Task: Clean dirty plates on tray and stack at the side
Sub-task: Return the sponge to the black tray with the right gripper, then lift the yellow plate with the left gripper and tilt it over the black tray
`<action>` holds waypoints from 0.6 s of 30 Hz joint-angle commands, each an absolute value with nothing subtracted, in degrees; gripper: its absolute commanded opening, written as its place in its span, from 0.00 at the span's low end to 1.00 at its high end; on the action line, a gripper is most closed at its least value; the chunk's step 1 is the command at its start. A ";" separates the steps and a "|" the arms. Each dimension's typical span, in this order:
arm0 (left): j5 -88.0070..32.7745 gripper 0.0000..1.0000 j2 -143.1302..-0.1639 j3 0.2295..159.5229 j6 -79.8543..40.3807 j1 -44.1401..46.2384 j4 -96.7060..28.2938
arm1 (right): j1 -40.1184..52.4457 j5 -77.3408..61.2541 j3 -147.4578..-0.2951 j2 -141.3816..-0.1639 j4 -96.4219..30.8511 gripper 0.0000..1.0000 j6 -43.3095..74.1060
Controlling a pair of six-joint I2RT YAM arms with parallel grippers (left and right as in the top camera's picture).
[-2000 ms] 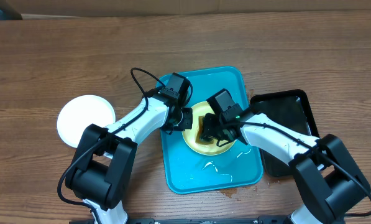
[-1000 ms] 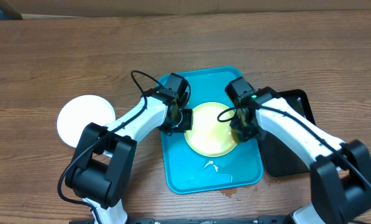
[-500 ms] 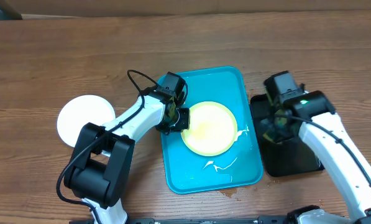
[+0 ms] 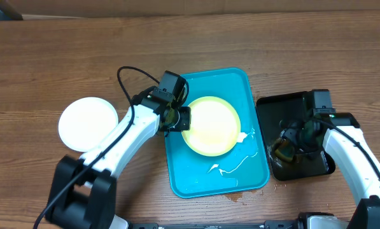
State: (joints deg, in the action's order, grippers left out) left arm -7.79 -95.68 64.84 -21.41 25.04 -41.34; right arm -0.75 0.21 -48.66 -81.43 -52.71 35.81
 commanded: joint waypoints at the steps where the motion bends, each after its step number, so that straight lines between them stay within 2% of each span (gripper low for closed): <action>1: -6.92 0.04 -91.20 65.82 -20.16 27.73 -41.43 | -3.64 -6.07 -52.18 -78.41 -55.18 0.93 32.69; 6: -5.69 0.04 -91.50 71.72 -21.54 31.79 -42.02 | -12.23 -10.79 -57.43 -72.77 -63.18 0.95 30.30; 14: 7.73 0.04 -96.01 86.28 -23.86 40.88 -39.70 | -27.31 -11.20 -58.89 -65.14 -72.64 0.96 24.97; 18: 15.86 0.04 -102.45 93.06 -23.75 45.32 -37.54 | -30.09 -11.25 -58.87 -64.84 -74.30 0.96 22.41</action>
